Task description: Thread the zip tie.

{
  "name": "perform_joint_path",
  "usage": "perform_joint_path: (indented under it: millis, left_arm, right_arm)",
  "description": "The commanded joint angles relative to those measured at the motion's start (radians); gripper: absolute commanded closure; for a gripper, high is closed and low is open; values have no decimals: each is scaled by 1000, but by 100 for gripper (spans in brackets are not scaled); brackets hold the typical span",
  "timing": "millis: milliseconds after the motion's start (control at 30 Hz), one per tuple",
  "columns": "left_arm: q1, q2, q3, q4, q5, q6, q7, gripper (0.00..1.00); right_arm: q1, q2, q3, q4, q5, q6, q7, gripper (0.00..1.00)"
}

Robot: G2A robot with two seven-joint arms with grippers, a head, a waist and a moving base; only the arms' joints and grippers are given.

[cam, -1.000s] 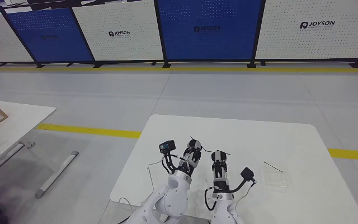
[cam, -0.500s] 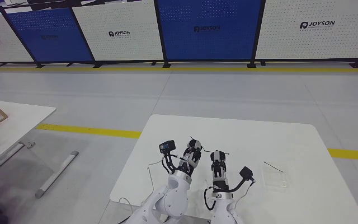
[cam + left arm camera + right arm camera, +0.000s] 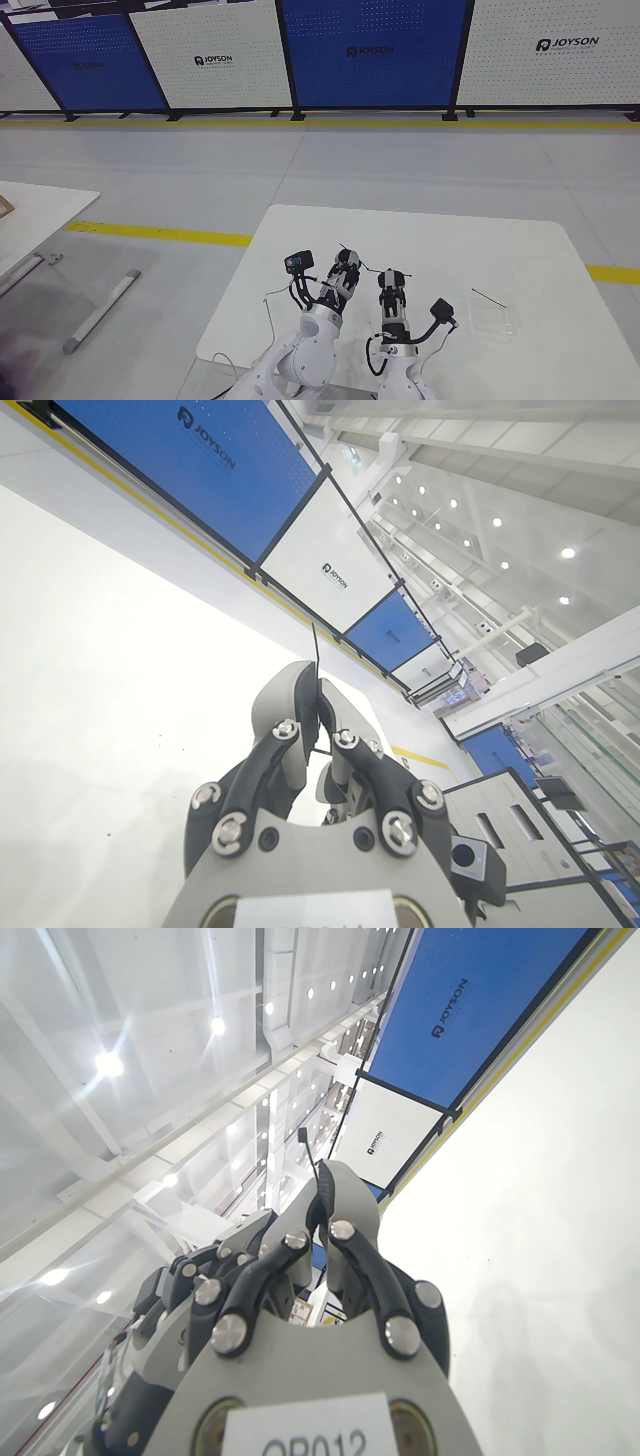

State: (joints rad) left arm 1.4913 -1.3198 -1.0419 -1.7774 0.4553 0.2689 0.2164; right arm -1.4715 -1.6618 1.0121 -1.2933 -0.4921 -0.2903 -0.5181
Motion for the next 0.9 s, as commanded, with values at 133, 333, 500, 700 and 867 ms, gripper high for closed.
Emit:
perform_joint_path:
  millis: [133,333,500,700,867]
  left_arm:
    - [0,0,0,0,0,0,0,100]
    - [0,0,0,0,0,0,0,100]
    - [0,0,0,0,0,0,0,100]
    - [0,0,0,0,0,0,0,100]
    - [0,0,0,0,0,0,0,100]
  right_arm:
    - [-3,0,2,-5,-1,-9,-6,100]
    - [2,-2,-2,0,-5,3,-1,100]
    - [5,-3,-4,4,-5,8,1,100]
    - [9,-5,-9,11,1,7,9,100]
    - [15,-8,-12,24,34,-6,21,100]
